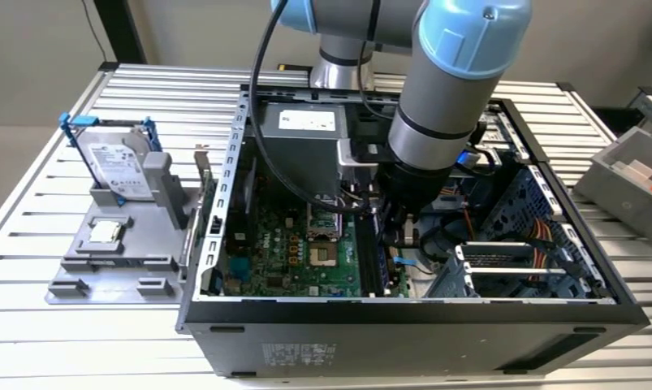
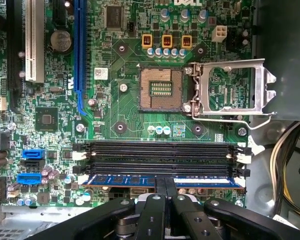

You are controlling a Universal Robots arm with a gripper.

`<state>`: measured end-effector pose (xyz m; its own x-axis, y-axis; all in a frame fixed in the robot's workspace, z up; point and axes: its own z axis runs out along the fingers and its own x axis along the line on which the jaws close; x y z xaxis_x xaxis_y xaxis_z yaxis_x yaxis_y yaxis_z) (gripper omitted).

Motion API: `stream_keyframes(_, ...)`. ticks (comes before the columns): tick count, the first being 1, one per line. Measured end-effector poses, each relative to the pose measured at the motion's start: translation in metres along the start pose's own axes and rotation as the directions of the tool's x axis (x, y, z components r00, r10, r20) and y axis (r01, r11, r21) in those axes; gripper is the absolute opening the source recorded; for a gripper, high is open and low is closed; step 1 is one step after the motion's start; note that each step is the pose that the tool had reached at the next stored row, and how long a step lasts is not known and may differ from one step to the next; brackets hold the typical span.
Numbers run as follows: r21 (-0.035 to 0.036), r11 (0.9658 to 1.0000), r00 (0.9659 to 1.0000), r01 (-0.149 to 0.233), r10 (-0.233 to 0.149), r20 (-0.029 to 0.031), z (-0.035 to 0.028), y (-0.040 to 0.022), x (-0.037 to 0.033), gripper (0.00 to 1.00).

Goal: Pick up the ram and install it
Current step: 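Press down the ram until it locks into place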

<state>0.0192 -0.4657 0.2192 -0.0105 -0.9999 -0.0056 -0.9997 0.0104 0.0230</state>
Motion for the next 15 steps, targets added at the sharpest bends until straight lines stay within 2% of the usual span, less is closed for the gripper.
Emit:
stream_keyframes(3,0.0002,1.0,1.0,0.0,0.0,0.0008,-0.0005,0.0,-0.0001,0.0)
stream_keyframes(5,0.0008,1.0,1.0,0.0,0.0,0.0036,-0.0033,0.0,-0.0004,0.0)
stream_keyframes(7,0.0001,1.0,1.0,0.0,0.0,0.0008,-0.0095,0.0002,-0.0002,0.0)
stream_keyframes(12,0.0001,1.0,1.0,0.0,0.0,0.0006,-0.0224,0.0005,-0.0002,0.0)
stream_keyframes(15,0.0,1.0,1.0,0.0,0.0,0.0007,-0.0266,0.0006,-0.0003,0.0)
